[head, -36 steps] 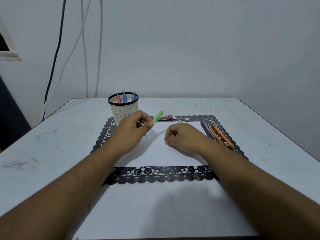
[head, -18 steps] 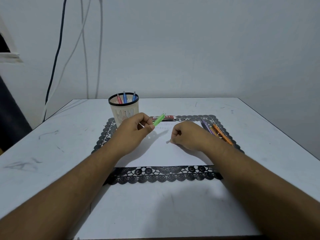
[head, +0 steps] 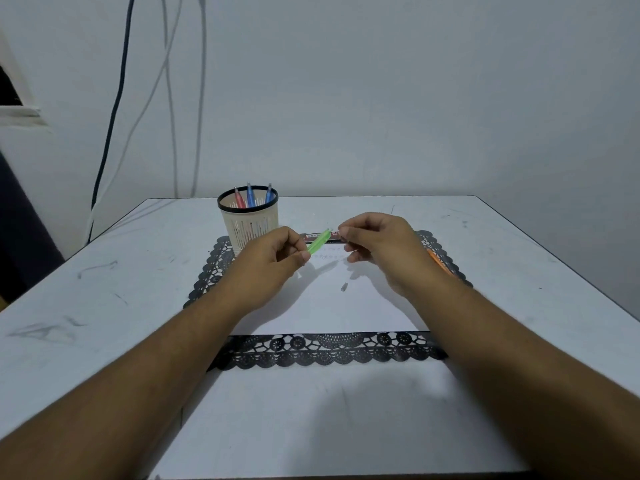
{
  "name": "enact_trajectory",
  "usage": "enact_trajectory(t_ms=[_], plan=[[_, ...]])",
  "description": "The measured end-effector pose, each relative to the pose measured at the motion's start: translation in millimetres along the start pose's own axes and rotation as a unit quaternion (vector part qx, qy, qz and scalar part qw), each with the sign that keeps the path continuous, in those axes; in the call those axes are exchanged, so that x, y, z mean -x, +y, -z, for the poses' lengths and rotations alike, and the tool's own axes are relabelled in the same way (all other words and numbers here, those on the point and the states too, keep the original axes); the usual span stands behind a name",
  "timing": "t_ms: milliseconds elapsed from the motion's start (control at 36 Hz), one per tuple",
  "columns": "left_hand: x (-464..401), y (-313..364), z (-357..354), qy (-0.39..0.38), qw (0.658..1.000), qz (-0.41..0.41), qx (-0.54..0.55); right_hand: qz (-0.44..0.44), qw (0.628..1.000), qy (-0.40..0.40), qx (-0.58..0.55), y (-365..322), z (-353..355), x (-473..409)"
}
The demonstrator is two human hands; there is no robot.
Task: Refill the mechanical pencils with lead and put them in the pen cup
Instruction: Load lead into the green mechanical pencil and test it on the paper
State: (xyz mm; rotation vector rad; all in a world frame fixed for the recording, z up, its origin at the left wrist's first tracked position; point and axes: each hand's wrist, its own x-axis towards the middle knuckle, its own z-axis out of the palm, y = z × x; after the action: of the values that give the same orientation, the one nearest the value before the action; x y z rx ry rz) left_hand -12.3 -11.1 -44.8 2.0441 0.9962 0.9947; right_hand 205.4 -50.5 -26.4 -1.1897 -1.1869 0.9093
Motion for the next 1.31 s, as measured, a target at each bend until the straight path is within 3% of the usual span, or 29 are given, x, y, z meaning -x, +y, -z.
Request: enact_trajectory(t_ms=[111, 778, 1083, 1194, 1306], plan=[[1.2, 2.9, -0.8, -0.008, 1.0, -0.009, 0.01, -0.002, 0.998, 0.007, -0.064, -2.6, -5.4, 3.8], [0.4, -1.0, -2.2, -0.001, 0.999, -0.032, 0.002, 0.012, 1.0, 0.025, -0.001, 1.8, -11.5, 9.5], [-0.2, 2.4, -0.1, 0.02, 0.999, -0.021, -0.023, 0.062, 0.986, 0.007, 0.152, -6.8, 10.8, 1.7], [0.2, 1.5, 2.5, 0.026, 0.999, -0.01, -0.041, 0.015, 0.931, -0.114, 0.347, -0.9, 19.3, -1.1], [-0.8, -1.0, 3.9, 0.018, 0.998, 0.0, -0.052, -0.01, 0.889, -0.183, 0.419, 6.6, 15.7, 0.1]])
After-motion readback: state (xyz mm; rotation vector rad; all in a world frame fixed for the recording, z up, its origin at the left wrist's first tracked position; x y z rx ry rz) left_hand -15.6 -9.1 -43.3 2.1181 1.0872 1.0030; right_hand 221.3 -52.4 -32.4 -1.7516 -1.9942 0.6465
